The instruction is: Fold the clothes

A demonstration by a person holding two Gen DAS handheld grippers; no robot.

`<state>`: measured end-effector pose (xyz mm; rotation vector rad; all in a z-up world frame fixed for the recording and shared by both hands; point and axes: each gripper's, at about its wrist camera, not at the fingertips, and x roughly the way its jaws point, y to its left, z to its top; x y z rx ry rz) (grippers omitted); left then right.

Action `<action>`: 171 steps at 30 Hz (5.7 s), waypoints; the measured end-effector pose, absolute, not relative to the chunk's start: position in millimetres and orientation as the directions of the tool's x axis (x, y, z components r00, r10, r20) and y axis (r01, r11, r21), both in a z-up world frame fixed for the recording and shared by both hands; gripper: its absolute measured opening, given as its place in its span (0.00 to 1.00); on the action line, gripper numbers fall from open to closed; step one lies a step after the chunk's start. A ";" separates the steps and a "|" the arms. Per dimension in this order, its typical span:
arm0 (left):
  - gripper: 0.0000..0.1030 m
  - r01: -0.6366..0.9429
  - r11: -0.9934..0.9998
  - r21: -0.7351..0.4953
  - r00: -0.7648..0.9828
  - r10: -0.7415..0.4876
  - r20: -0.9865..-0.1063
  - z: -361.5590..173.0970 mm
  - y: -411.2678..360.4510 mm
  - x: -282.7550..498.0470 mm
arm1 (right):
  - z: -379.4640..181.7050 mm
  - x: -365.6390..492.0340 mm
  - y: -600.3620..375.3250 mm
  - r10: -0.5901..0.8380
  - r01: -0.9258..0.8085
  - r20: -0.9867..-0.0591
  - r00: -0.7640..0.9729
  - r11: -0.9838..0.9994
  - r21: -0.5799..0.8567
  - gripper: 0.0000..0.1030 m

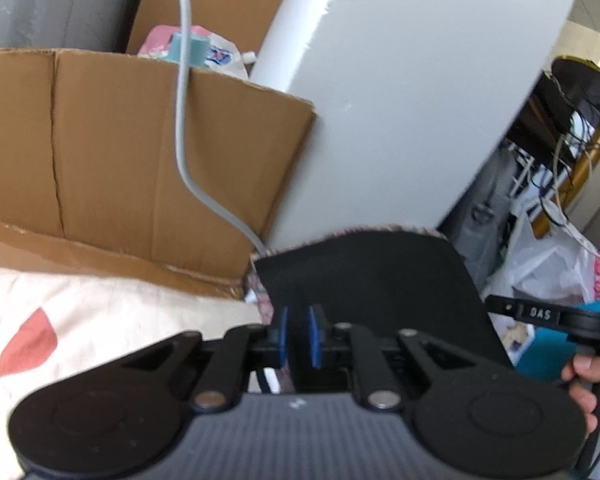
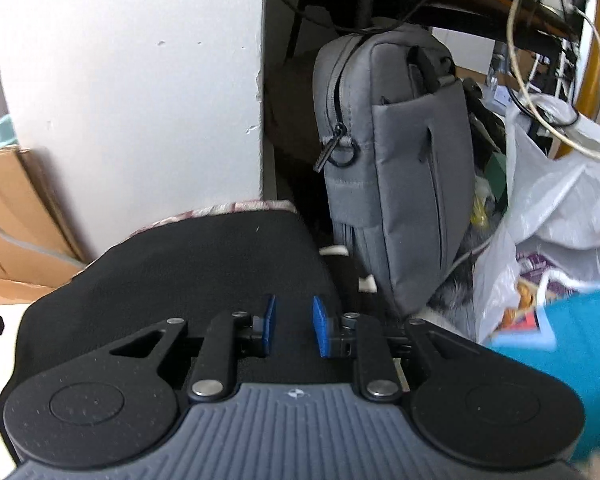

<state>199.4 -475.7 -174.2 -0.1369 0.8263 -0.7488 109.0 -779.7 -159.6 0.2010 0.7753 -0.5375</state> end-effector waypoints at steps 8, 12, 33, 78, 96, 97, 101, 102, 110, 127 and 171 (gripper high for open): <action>0.11 0.632 0.695 -0.345 0.353 -0.653 -0.670 -178.3 -489.8 173.6 | -171.8 66.4 -753.9 -0.376 0.576 -0.726 0.576 0.817 0.033 0.23; 0.11 0.619 0.716 -0.324 0.357 -0.624 -0.695 -188.4 -495.4 168.1 | -178.0 54.7 -749.0 -0.373 0.585 -0.727 0.576 0.809 0.049 0.23; 0.24 0.623 0.735 -0.267 0.373 -0.580 -0.724 -174.0 -485.0 161.7 | -162.0 6.6 -733.7 -0.315 0.578 -0.744 0.589 0.808 0.115 0.23; 0.88 0.507 0.846 -0.164 0.330 -0.366 -0.870 -140.7 -398.5 135.3 | -134.3 -4.5 -678.8 -0.127 0.530 -0.865 0.485 0.830 0.175 0.88; 1.00 0.308 0.940 -0.146 0.456 -0.281 -0.845 -69.2 -248.6 97.6 | -68.5 7.3 -594.1 -0.058 0.350 -0.840 0.539 0.923 0.160 1.00; 1.00 0.317 0.940 -0.124 0.470 -0.269 -0.841 -64.7 -239.7 92.5 | -64.5 6.5 -588.8 -0.051 0.338 -0.838 0.543 0.927 0.162 1.00; 1.00 0.296 0.950 -0.098 0.498 -0.241 -0.833 -49.7 -201.1 79.4 | -49.5 1.3 -568.8 -0.034 0.319 -0.827 0.561 0.931 0.177 1.00; 1.00 0.270 0.957 -0.103 0.506 -0.232 -0.831 -44.1 -188.9 76.2 | -45.1 0.1 -563.1 -0.029 0.311 -0.824 0.566 0.933 0.181 1.00; 1.00 0.260 0.960 -0.099 0.562 -0.234 -0.793 -7.7 -146.5 49.2 | -15.8 -8.8 -531.3 -0.040 0.269 -0.806 0.590 0.952 0.149 1.00; 1.00 0.216 0.960 -0.176 0.610 -0.273 -0.744 8.2 -66.2 -10.6 | 30.0 -65.7 -466.6 -0.079 0.262 -0.718 0.691 0.954 0.148 1.00; 1.00 0.068 0.991 -0.117 0.707 -0.130 -0.695 12.8 9.0 -56.3 | 35.9 -70.1 -341.8 0.069 0.050 -0.690 0.721 0.987 0.151 1.00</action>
